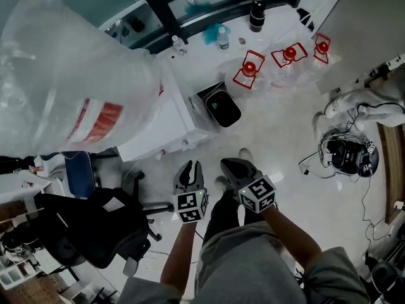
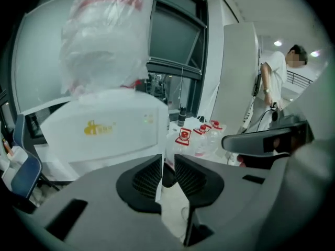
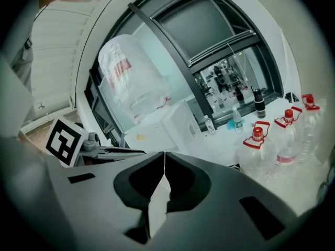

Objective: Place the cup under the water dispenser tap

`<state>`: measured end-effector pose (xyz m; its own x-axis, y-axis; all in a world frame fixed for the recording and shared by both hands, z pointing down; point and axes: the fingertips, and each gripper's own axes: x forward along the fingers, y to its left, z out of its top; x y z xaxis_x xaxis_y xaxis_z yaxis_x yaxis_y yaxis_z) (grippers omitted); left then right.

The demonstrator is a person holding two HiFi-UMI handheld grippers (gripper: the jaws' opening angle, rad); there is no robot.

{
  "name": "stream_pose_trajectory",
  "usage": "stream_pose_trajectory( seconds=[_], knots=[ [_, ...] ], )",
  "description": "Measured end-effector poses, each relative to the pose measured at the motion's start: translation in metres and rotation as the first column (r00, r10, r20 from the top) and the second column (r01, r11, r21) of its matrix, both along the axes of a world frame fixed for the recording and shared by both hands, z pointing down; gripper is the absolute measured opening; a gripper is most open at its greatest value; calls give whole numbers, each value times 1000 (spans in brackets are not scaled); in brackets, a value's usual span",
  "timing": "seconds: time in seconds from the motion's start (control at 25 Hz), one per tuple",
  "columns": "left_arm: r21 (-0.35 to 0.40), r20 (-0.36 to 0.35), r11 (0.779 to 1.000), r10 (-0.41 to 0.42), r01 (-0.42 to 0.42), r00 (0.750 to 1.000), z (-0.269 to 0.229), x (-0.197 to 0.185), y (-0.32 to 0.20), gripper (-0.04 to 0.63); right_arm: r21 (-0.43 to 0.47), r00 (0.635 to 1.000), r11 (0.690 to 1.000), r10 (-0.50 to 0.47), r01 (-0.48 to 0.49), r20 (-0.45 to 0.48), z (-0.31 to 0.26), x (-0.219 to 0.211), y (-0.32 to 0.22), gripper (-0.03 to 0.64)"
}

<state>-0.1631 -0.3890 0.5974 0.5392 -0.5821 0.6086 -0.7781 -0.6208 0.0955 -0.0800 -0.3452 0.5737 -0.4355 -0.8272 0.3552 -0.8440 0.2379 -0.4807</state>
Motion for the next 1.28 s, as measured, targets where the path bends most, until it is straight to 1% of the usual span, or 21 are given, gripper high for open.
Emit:
stream_pose_trajectory(
  seconds=[0.2, 0.32, 0.44, 0.6, 0.76, 0.88, 1.04, 1.28],
  knots=[
    [77, -80, 996, 51, -44, 996, -76, 14, 4, 44, 83, 1000, 997, 8, -9, 14, -59, -1, -6, 11],
    [131, -119, 990, 71, -55, 990, -121, 26, 8, 24, 137, 1000, 991, 17, -16, -11, -96, 4, -5, 11],
    [187, -165, 981, 87, -55, 982, -159, 35, 6, 11, 210, 998, 977, 43, -33, -46, -134, 12, -10, 9],
    [283, -218, 958, 120, -55, 969, -206, 35, -1, 10, 303, 993, 952, 78, -50, -84, -176, 19, -17, 9],
    [356, -254, 933, 152, -54, 955, -253, 44, -9, 11, 388, 987, 921, 97, -42, -125, -220, 34, -27, 9],
    [383, -271, 922, 169, -55, 948, -277, 48, -11, 10, 426, 983, 904, 113, -42, -142, -242, 41, -30, 9],
    [416, -292, 908, 187, -51, 938, -299, 56, -11, 10, 456, 979, 889, 126, -41, -158, -258, 46, -28, 9],
    [410, -322, 909, 218, -72, 921, -299, 61, -1, 10, 469, 972, 883, 133, -29, -192, -264, 43, -23, 9]
  ],
)
